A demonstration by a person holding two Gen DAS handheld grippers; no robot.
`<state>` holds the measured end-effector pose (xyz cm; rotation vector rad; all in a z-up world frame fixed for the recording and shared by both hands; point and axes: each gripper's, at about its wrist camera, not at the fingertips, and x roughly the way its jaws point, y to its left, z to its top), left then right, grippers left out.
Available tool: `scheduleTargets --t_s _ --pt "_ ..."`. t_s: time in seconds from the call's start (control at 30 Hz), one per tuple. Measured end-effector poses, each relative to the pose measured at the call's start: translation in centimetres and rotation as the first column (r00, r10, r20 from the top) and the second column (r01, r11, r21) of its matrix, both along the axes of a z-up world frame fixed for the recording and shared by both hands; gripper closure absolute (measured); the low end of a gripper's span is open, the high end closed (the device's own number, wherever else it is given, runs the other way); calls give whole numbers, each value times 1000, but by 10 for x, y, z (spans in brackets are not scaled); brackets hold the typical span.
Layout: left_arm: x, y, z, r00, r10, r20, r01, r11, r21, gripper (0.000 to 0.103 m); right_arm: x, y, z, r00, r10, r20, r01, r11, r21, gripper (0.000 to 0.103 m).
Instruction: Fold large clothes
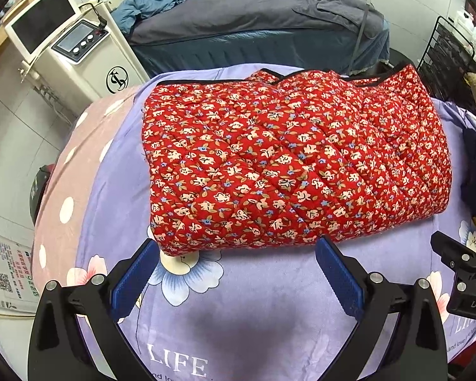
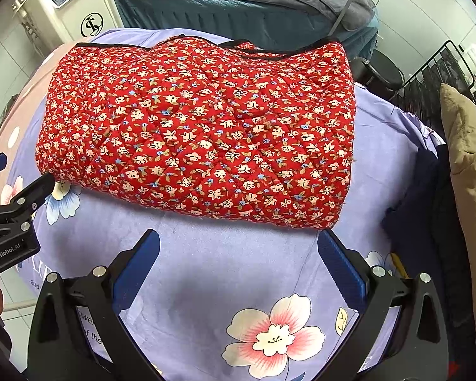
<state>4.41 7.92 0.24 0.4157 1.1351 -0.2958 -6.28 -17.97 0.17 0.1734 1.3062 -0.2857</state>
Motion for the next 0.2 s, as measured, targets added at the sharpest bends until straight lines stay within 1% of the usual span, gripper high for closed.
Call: scheduleTargets --t_s 0.07,0.2 --pt "0 -1 -1 1000 2 -1 -2 1000 11 6 0 0 0 1000 -1 1 1 1000 -1 5" --pt "1 2 -2 1000 15 -16 -15 1000 0 6 0 0 0 1000 0 0 0 1000 -1 5"
